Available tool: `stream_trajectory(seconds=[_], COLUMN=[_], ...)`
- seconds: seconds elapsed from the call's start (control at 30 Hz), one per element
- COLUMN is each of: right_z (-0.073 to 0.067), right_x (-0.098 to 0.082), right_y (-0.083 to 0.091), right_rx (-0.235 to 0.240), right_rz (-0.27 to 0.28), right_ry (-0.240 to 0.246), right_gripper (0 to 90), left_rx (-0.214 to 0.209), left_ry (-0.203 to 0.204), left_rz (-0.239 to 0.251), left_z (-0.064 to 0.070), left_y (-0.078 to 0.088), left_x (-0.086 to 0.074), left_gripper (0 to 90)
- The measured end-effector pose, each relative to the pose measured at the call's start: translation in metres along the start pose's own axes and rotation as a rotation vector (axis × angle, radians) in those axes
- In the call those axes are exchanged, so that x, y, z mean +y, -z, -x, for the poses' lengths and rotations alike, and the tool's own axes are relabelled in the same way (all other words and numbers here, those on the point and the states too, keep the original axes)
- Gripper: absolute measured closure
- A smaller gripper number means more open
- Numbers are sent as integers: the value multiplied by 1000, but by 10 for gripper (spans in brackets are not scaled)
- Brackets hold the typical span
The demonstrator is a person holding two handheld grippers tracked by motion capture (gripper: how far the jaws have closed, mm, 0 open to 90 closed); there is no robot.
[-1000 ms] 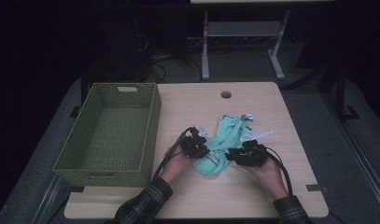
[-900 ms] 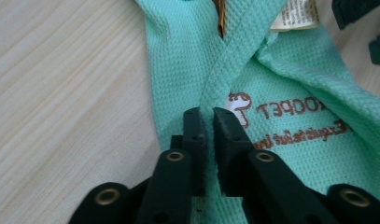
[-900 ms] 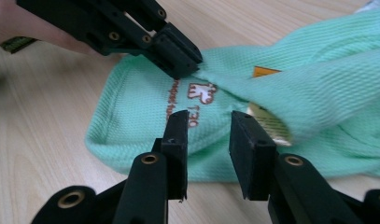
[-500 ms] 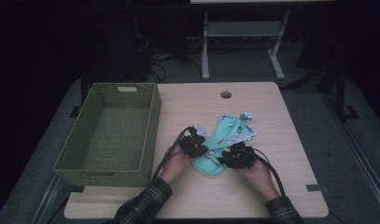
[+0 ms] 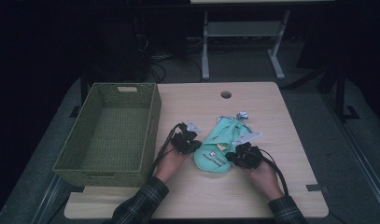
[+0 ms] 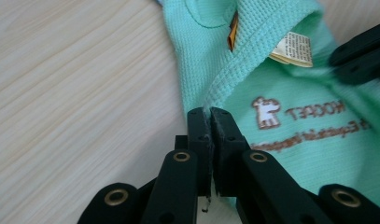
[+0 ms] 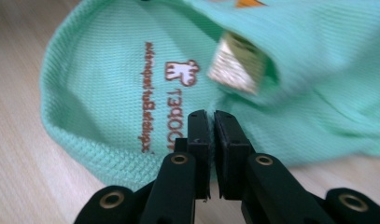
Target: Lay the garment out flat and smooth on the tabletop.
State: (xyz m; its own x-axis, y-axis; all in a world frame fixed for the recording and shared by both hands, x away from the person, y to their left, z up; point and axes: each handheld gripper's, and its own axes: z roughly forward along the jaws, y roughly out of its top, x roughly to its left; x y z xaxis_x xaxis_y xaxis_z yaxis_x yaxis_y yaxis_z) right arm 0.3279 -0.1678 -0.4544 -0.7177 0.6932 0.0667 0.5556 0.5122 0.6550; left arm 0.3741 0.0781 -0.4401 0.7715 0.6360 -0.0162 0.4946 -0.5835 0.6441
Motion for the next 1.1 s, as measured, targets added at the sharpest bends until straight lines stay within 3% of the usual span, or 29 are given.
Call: stream_trajectory(seconds=[0.27,0.37,0.53,0.6,0.73,0.8,0.93,1.1], right_z=[6,8,11,13,20,26,39,63], right_x=[-16,-24,-31,-32,-24,-19,-10,2], right_y=[26,31,34,36,42,42,37,26], right_rx=[-56,-65,-45,-32,-30,-37,-43,-39], right_rz=[28,16,8,18,50,57,66,73], right_ry=[-12,-25,-45,-54,-73,-65,-70,-103], right_gripper=[852,853,829,761,706,704,705,720], left_rx=[37,20,-31,-35,-39,-40,-28,-33], left_ry=[65,76,39,30,38,27,14,1], left_rz=[-33,-58,-100,-79,-32,-14,-27,-30], left_z=[-9,-7,5,8,9,9,8,8], left_y=[6,7,12,17,25,25,17,9], left_x=[-13,-18,-23,-24,-21,-19,-17,-17], left_gripper=[868,867,843,771,686,665,624,602])
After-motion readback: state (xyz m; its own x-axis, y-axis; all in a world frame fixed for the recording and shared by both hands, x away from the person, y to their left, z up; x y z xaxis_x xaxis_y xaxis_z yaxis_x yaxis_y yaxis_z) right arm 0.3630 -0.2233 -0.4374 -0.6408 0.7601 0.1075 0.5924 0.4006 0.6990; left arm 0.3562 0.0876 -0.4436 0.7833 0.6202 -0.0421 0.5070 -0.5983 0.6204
